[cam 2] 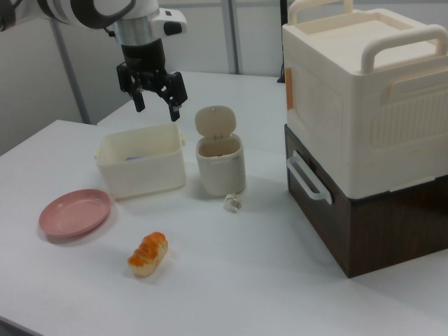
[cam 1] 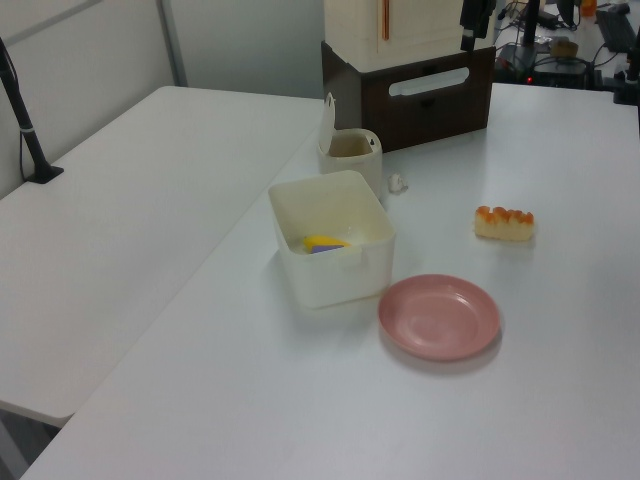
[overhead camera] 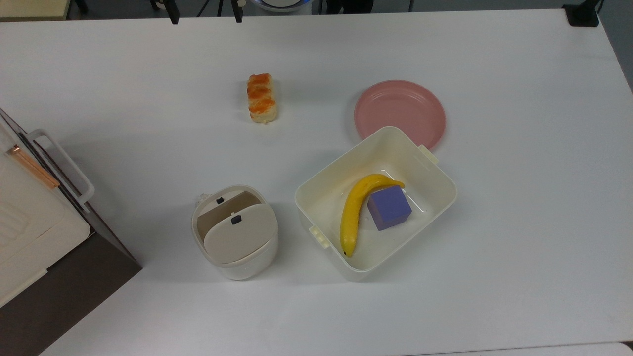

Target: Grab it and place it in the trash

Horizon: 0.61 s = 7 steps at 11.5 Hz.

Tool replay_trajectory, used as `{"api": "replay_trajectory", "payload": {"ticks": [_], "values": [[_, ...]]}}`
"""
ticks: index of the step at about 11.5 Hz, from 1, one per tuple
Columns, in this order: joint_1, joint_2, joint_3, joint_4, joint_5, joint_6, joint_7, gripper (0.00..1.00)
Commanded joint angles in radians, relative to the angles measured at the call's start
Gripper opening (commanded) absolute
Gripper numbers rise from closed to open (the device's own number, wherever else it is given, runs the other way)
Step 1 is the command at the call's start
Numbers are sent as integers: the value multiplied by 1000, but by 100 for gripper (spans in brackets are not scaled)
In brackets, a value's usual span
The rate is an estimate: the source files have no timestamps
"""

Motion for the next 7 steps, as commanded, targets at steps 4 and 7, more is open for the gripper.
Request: {"api": "replay_trajectory", "payload": {"ticks": [4, 7], "values": [[22, -41, -18, -49, -17, 20, -23, 100], [22, -40, -18, -51, -17, 20, -17, 100]]}}
